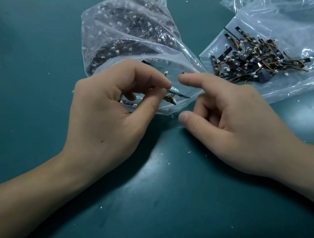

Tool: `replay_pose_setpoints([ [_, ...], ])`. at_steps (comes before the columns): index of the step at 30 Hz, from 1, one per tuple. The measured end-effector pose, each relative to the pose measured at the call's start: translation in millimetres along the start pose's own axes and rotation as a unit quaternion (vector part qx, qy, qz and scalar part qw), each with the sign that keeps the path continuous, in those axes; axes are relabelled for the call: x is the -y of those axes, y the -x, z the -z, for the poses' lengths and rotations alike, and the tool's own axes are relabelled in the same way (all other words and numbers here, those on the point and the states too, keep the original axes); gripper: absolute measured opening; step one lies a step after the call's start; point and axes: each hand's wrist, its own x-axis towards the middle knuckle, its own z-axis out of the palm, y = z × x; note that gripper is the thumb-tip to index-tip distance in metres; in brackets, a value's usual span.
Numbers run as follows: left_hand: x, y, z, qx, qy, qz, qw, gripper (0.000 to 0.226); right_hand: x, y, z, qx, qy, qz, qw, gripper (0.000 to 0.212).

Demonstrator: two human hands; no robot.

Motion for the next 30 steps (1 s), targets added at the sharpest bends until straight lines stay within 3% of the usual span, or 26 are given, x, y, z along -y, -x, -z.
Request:
replay_pose_setpoints([
  [5, 1, 3, -2, 0.005, 0.059, -0.039, 0.997, 0.013, -2, -1, 2, -0.025, -0.018, 0.014, 0.999, 0.012],
  [8, 4, 3, -5, 0.022, 0.128, -0.006, 0.992, 0.029, -2, -1, 3, -0.023, -0.028, 0.015, 0.999, 0.015],
  [11, 7, 0, -7, 0.012, 0.126, -0.001, 0.992, 0.043, -2, 0, 4, -0.03, -0.04, 0.015, 0.999, 0.018],
  [18, 4, 1, -5, 0.052, 0.087, -0.015, 0.995, 0.04, -1, 0, 3, -0.069, -0.051, 0.017, 0.996, 0.019],
  [25, -4, -1, -1, 0.116, 0.054, 0.021, 0.992, 0.035, -1, 0, 5, -0.077, -0.054, 0.029, 0.995, 0.018],
  [30, -7, -3, -1, 0.16, 0.024, 0.034, 0.986, 0.052, 1, 1, 6, -0.078, -0.04, 0.048, 0.995, 0.017],
])
